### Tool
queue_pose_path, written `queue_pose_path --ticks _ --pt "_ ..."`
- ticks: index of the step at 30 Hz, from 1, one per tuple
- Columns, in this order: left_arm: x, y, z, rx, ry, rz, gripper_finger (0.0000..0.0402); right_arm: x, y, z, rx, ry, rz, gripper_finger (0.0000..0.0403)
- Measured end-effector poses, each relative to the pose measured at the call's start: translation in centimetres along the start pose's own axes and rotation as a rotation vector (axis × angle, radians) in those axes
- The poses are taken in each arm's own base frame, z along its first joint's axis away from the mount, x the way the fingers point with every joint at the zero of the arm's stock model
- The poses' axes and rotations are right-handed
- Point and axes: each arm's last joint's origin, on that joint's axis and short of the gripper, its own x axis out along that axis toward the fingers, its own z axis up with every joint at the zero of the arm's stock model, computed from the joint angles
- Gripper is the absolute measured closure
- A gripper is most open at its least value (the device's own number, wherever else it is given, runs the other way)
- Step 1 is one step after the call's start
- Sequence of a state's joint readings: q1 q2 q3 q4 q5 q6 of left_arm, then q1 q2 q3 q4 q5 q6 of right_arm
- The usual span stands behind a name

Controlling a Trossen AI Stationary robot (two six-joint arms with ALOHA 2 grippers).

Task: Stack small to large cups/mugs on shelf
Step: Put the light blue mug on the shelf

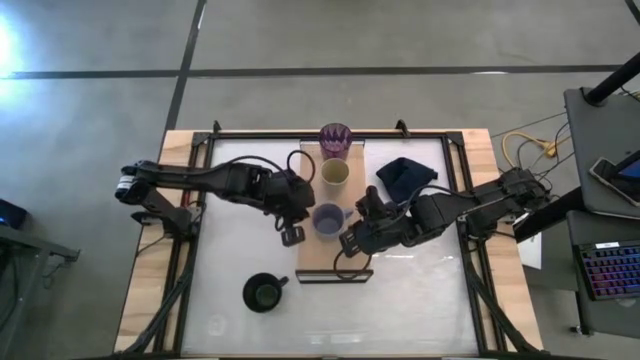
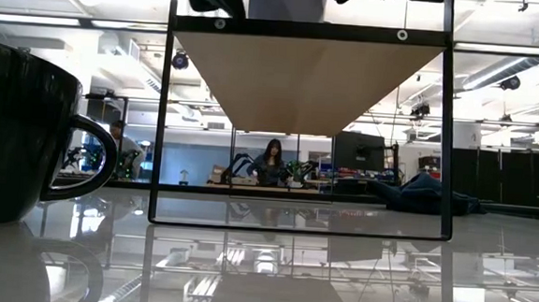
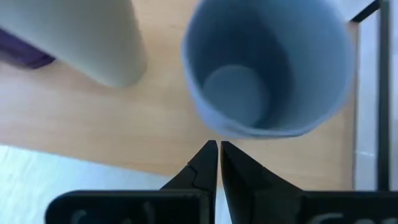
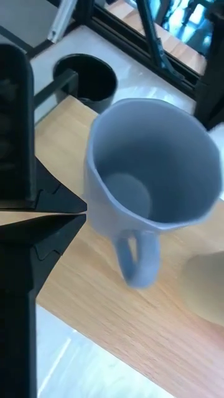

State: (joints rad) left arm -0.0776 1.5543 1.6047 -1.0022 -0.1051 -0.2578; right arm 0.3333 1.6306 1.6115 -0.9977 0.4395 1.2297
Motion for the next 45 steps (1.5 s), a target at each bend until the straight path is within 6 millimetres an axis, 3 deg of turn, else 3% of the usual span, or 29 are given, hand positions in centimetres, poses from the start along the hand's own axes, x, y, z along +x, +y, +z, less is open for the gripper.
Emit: queue_pose_path --ticks 19,29,35,45 --pt "2.2 0.3 0.7 0.051 -0.005 0.043 0.0395 0.2 0.5 0.0 0.017 0.009 0.045 0.0394" --pt "1.9 1.2 0.7 0.080 0.008 0.097 0.0395 0.2 0.4 -0.1 -0.001 0.016 0.026 0.0394" --pt "1.4 1.2 -0.5 0.037 0.103 0.111 0.0395 0.1 0.2 -0.4 -0.005 0.034 0.013 0.0394" --pt "0.7 -0.2 0.4 -0.001 -0.034 0.005 0.0395 -0.2 0.2 -0.4 -0.007 0.032 0.022 0.0394"
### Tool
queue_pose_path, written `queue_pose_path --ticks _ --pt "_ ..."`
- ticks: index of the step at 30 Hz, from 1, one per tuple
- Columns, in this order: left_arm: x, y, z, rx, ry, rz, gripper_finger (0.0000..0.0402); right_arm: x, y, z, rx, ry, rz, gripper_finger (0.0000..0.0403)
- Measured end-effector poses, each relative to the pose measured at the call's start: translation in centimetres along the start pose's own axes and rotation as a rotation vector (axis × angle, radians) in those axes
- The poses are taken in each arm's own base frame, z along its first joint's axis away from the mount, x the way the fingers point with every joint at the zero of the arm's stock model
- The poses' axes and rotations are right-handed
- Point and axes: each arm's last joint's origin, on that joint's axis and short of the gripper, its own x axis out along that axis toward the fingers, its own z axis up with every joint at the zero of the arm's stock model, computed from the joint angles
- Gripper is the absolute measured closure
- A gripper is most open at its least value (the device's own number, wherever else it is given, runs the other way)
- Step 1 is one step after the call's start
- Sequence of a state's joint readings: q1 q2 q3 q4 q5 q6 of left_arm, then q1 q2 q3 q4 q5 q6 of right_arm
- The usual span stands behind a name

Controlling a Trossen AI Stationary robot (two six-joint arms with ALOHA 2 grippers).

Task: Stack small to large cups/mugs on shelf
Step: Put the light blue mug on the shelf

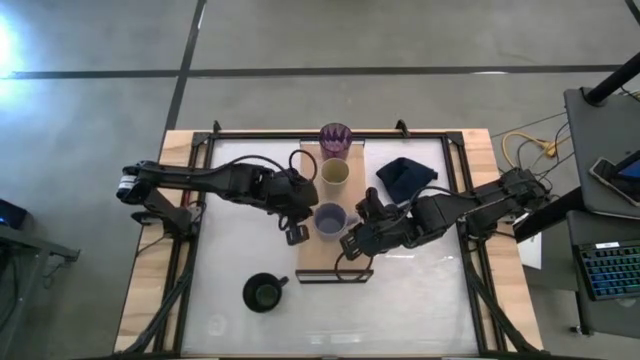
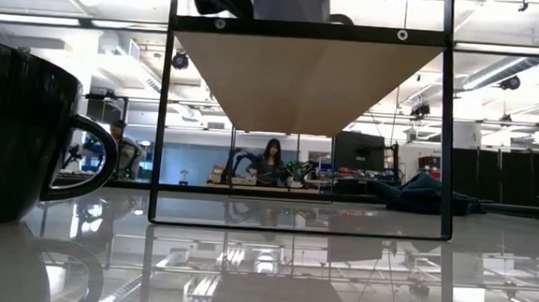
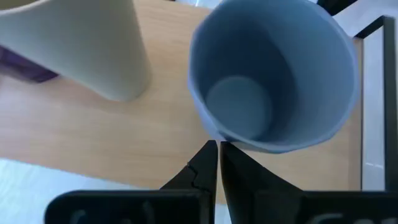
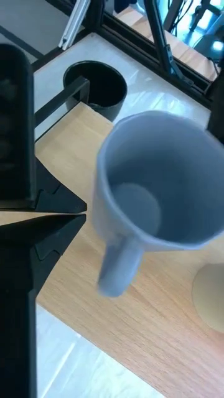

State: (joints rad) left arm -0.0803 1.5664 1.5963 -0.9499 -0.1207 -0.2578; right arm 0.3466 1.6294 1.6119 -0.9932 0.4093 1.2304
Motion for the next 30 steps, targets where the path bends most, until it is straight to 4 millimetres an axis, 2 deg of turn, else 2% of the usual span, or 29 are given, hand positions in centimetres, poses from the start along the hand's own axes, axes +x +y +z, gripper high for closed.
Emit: queue_pose_path --ticks 18,24,30 --pt "2.6 0.2 -0.3 0.008 -0.005 -0.004 0.0395 -0.4 -0.4 0.8 -0.007 -0.020 -0.004 0.0394" --pt "2.1 0.3 -0.3 0.018 -0.013 -0.004 0.0395 -0.4 -0.4 0.7 0.000 -0.015 0.002 0.0394" --pt "1.8 0.4 -0.4 0.016 -0.013 -0.005 0.0395 -0.9 0.0 -0.3 0.022 0.017 0.029 0.0394"
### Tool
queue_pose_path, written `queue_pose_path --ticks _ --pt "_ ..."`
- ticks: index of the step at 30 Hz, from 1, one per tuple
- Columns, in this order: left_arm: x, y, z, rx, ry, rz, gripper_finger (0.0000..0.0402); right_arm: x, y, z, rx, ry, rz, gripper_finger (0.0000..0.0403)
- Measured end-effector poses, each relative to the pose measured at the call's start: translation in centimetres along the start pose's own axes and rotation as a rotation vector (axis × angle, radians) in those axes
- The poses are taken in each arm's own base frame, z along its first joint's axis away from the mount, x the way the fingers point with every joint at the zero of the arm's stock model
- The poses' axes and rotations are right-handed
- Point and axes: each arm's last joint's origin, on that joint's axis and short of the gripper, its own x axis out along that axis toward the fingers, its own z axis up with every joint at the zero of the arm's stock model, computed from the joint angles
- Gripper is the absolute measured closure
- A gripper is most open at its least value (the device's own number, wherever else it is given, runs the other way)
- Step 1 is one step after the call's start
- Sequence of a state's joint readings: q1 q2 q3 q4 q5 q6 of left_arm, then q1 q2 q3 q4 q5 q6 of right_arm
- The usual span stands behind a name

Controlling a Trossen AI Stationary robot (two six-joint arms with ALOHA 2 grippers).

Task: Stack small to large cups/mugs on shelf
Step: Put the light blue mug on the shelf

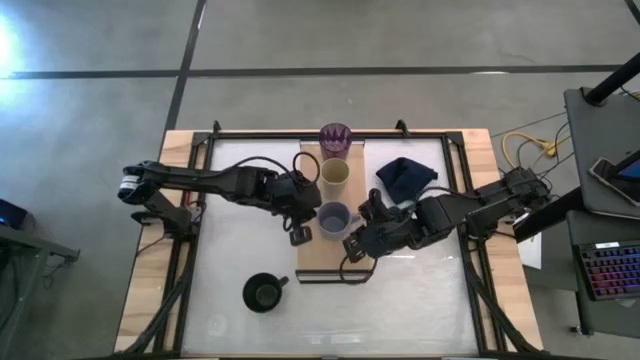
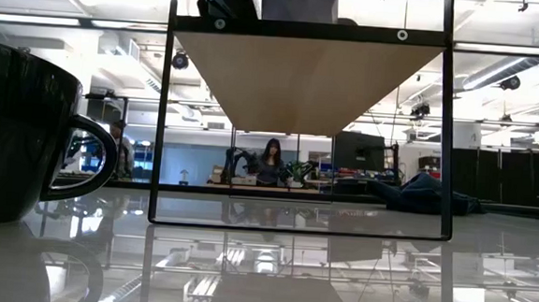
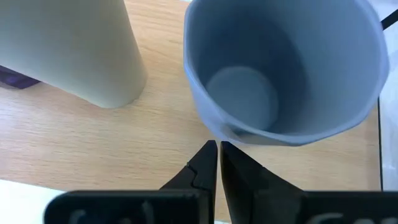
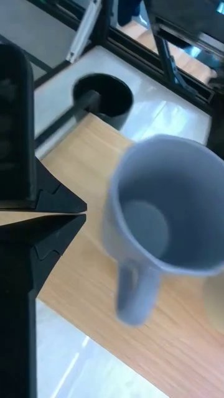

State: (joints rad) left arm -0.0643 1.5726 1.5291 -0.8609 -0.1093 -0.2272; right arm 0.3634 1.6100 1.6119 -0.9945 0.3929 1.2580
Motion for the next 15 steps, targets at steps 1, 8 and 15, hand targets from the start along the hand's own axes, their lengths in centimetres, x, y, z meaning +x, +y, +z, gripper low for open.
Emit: queue_pose_path --ticks 1,8,15 --pt "0.0 0.0 0.1 -0.001 -0.006 -0.001 0.0395 -0.1 0.1 -0.1 0.001 0.002 0.005 0.0394" --pt "0.4 0.2 0.5 0.007 -0.041 -0.004 0.0395 0.1 -0.1 0.4 0.014 -0.029 -0.004 0.0394" --pt "0.4 0.2 0.5 0.016 -0.033 0.001 0.0395 0.4 -0.3 1.0 0.016 -0.037 -0.015 0.0394"
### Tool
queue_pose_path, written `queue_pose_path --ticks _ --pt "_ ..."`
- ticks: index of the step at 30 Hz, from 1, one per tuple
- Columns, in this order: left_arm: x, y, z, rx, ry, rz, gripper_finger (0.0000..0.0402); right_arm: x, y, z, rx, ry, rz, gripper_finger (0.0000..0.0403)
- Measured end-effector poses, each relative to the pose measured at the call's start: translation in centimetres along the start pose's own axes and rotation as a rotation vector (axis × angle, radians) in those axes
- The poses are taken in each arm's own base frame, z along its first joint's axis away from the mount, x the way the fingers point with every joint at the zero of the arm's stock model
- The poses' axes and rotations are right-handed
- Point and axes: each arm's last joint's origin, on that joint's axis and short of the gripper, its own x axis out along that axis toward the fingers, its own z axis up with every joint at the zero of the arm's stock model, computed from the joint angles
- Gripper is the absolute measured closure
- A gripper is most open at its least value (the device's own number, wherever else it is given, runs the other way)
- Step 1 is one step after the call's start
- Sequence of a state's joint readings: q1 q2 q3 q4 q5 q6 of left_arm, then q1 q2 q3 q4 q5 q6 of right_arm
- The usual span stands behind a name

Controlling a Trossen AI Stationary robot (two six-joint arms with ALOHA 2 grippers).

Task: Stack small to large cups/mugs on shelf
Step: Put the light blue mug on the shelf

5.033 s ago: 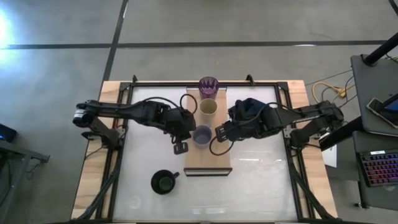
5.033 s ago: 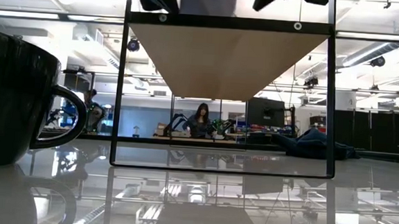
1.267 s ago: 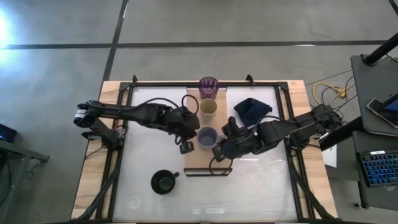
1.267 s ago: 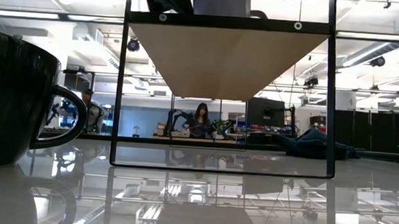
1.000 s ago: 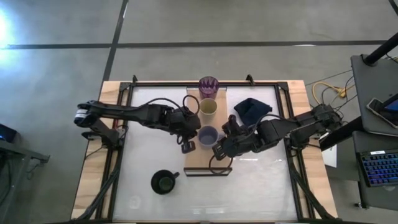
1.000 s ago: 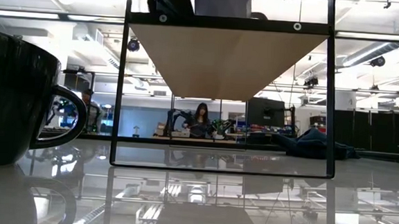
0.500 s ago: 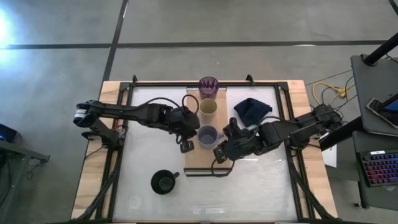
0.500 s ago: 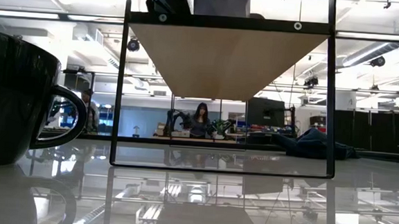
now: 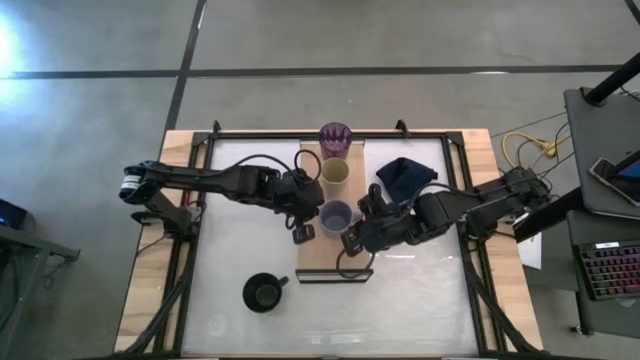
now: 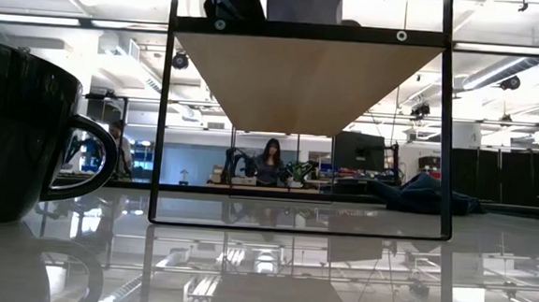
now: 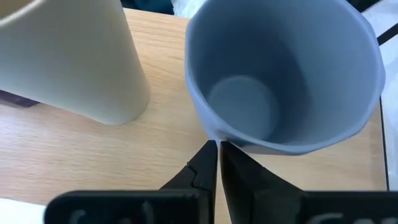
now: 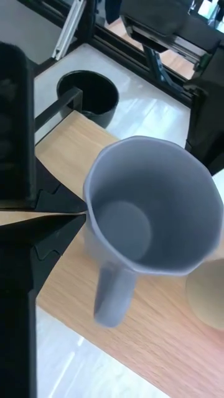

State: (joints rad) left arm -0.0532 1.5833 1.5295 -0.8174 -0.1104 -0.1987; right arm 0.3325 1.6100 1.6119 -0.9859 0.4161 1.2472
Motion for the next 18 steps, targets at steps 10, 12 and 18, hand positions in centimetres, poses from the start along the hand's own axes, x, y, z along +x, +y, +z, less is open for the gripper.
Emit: queue_pose_path --ticks 10,12,18 --pt "0.0 0.6 0.0 0.030 0.003 0.038 0.0395 0.3 -0.2 0.6 -0.002 -0.013 -0.012 0.0394" --pt "0.0 0.8 0.1 0.037 0.002 0.043 0.0395 0.4 -0.3 0.8 -0.005 -0.015 -0.015 0.0394" --pt "0.0 1.3 0.1 0.032 0.005 0.054 0.0395 0.6 -0.5 1.2 -0.011 -0.021 -0.023 0.0394"
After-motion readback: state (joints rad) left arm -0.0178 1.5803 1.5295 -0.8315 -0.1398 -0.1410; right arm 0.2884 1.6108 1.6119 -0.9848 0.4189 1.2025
